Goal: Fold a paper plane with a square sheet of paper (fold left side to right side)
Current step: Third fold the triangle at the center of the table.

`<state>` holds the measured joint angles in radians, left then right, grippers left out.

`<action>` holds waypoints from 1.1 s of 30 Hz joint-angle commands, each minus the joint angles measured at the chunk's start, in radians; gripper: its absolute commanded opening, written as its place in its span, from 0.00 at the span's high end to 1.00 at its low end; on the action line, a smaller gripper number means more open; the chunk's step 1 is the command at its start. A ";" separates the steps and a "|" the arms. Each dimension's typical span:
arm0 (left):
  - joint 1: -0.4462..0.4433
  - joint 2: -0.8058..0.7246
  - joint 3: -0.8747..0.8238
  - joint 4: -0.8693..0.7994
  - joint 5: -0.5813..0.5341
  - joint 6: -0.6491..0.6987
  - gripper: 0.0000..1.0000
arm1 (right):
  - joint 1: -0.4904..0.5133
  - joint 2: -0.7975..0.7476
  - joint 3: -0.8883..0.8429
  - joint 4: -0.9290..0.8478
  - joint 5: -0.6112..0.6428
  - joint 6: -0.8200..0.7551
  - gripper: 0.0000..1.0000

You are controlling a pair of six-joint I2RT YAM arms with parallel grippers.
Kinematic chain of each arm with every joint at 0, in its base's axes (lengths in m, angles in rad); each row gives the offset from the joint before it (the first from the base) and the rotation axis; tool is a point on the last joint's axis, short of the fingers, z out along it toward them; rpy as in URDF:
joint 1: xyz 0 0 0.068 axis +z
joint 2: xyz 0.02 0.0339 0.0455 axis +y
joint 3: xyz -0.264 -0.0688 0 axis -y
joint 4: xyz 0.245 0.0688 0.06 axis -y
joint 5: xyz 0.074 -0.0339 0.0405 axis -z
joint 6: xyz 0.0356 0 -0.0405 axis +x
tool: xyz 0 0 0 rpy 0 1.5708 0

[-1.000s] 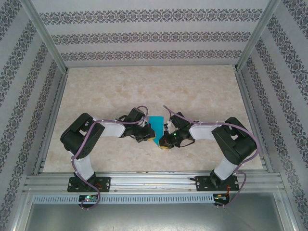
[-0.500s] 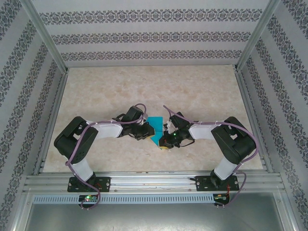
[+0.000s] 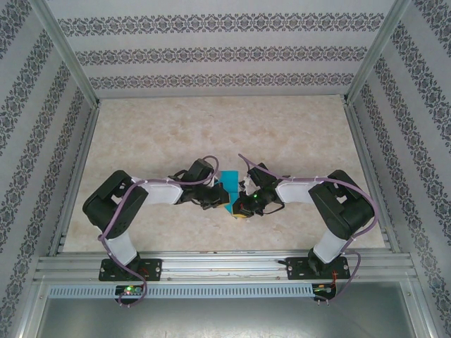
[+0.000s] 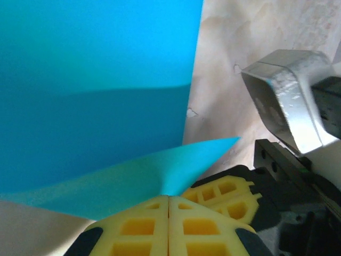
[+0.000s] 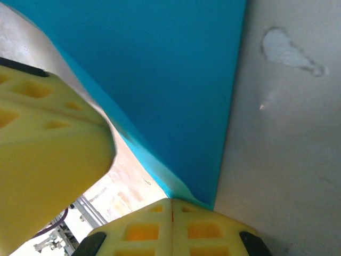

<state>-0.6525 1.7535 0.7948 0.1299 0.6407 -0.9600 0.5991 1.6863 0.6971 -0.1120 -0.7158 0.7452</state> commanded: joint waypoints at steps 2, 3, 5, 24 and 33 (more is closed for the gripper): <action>-0.011 0.034 -0.016 0.048 0.009 -0.021 0.93 | 0.014 0.029 0.010 -0.100 0.070 -0.030 1.00; -0.012 0.039 -0.018 0.049 0.007 -0.023 0.93 | 0.013 0.028 0.012 -0.108 0.074 -0.033 1.00; -0.011 0.046 -0.024 0.047 -0.006 -0.028 0.93 | 0.016 0.029 0.013 -0.117 0.079 -0.035 1.00; 0.063 0.042 -0.086 -0.040 -0.142 0.003 0.98 | 0.022 0.047 0.044 -0.189 0.093 -0.058 1.00; 0.175 0.041 -0.044 -0.110 -0.163 0.114 0.98 | 0.024 0.056 0.053 -0.203 0.092 -0.064 1.00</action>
<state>-0.5526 1.7737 0.7578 0.1459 0.6361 -0.9146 0.6117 1.7119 0.7635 -0.1913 -0.6693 0.7002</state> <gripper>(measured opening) 0.057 0.057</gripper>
